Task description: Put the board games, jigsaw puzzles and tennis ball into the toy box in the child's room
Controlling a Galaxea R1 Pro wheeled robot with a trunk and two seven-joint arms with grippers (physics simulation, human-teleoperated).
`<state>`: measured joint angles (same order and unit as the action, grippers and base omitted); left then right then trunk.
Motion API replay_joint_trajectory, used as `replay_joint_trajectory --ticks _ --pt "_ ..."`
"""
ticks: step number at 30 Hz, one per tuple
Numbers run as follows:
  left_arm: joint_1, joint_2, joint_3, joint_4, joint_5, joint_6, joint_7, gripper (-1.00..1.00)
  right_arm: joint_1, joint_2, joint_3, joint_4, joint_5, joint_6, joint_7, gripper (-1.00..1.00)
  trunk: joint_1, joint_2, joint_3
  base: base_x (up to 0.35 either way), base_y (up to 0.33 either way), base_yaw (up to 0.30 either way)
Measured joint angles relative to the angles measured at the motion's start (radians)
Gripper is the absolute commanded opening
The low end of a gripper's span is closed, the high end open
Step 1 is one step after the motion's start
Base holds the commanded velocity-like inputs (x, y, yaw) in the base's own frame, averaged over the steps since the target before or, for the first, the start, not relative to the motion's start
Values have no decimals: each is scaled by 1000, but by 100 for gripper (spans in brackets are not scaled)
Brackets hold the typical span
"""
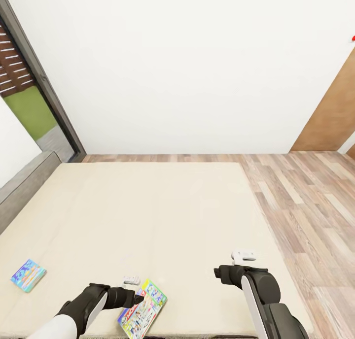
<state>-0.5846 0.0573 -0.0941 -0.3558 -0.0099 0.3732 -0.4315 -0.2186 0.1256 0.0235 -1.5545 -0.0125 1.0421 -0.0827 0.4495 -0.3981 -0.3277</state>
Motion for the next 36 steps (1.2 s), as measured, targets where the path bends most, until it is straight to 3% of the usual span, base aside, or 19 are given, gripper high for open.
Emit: replay_joint_trajectory --ticks 17,23,36 --pt "-1 9 8 0 5 14 -8 100 0 0 0 0 0 0 0 100 0 0 -28 0 0 0" --pt "-1 12 25 0 4 27 -37 100 0 0 0 0 1 1 0 100 0 0 -38 0 0 0" --pt "-1 4 32 0 4 18 -49 100 0 0 0 0 0 1 0 100 0 0 -59 0 0 0"
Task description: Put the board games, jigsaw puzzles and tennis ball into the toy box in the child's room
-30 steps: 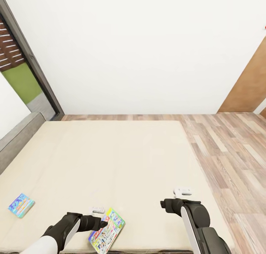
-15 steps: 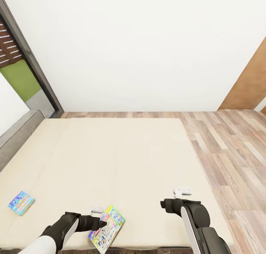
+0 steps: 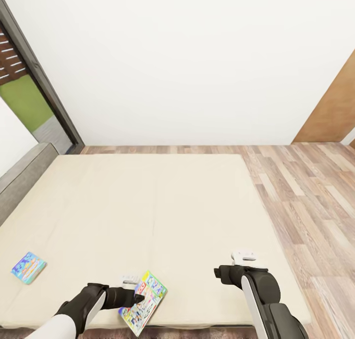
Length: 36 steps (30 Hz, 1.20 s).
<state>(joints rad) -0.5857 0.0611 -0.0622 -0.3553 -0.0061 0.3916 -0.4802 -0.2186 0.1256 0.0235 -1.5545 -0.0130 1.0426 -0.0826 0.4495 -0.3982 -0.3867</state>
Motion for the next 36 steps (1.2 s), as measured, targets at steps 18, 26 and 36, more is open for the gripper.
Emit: replay_joint_trajectory --ticks 18,26,36 --pt "0 -7 67 0 -2 0 75 100 0 -1 1 1 2 -5 0 100 0 0 -20 0 0 0" --pt "-5 -18 79 -6 -2 -10 182 100 -6 4 8 -4 -4 -13 5 100 0 0 -20 0 0 0" --pt "-4 -47 70 -14 -3 -34 178 100 -18 49 51 -8 4 -58 -19 100 0 0 -20 0 0 0"
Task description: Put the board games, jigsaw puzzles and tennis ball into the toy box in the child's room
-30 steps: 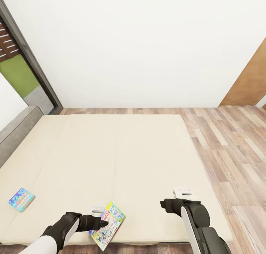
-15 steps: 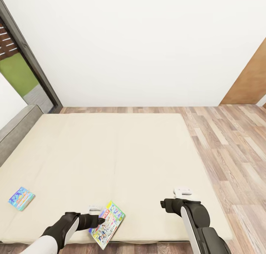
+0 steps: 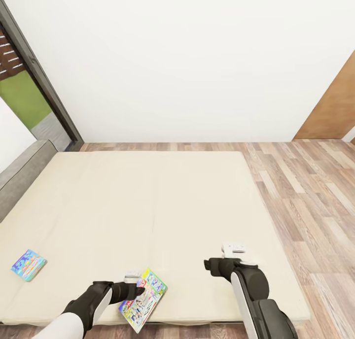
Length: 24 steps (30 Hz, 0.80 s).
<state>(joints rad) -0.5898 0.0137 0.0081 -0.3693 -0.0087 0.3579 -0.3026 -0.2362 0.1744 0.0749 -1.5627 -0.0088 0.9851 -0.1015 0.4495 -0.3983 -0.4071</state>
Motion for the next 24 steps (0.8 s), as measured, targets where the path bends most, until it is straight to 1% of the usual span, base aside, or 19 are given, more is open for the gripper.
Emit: replay_joint_trajectory --ticks 5,13,21,24 --pt "0 -5 0 0 0 -4 -1 100 -1 0 28 2 1 -28 -26 100 0 0 0 0 0 0" --pt "0 -5 0 0 1 -6 -2 100 -1 0 73 1 0 -73 -26 100 0 0 0 0 0 0" --pt "0 3 7 0 5 -9 -13 100 -1 0 118 1 0 -74 -26 100 0 0 0 0 0 0" --pt "0 4 8 0 5 -9 -13 100 -1 0 122 0 0 -74 -25 100 0 0 0 0 0 0"
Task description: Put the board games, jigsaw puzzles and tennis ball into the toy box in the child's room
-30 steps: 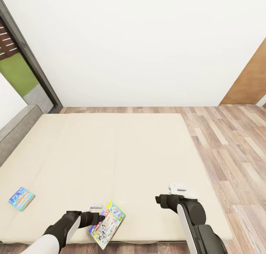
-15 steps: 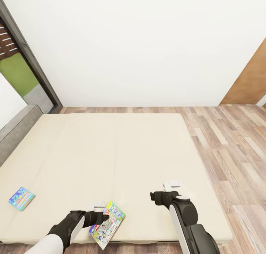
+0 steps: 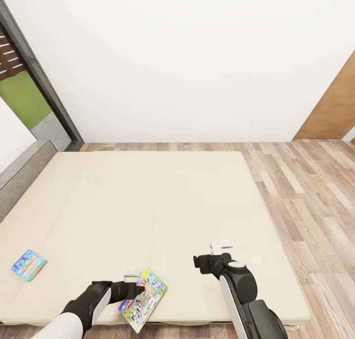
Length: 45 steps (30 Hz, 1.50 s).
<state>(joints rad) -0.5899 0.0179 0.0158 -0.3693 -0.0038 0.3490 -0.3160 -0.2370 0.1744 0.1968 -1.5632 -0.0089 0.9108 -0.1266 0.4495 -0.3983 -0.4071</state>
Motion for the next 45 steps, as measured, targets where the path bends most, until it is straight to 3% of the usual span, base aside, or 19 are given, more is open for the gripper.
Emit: replay_joint_trajectory --ticks 15,18,22,25,28,34,39,43,45 --pt "-1 6 2 -2 1 15 -2 100 0 0 0 -1 1 0 0 100 0 0 -13 0 0 0" --pt "-2 19 2 -11 1 34 -2 100 0 0 0 -1 1 0 0 100 0 0 -18 0 0 0" --pt "-11 75 3 -57 3 158 -17 100 0 0 1 -3 0 1 0 100 0 0 -25 0 0 0" --pt "-15 106 3 -106 3 232 -82 100 0 0 2 -7 0 2 0 100 0 0 -30 0 0 0" --pt "-17 131 1 -128 0 264 -151 100 0 0 3 -9 0 4 0 100 0 0 -35 0 0 0" --pt "-17 151 1 -137 -1 275 -188 100 0 0 3 -10 0 4 0 100 0 0 -44 0 0 0" --pt "-17 152 1 -138 -2 278 -190 100 0 0 4 -15 0 6 2 100 0 0 -49 0 0 0" --pt "-17 152 1 -138 -4 279 -189 100 -2 0 4 -23 -3 9 33 100 0 0 -50 0 0 0" --pt "-17 151 2 -137 -4 279 -188 100 -4 0 4 -26 -14 11 83 100 0 0 -50 0 0 0"
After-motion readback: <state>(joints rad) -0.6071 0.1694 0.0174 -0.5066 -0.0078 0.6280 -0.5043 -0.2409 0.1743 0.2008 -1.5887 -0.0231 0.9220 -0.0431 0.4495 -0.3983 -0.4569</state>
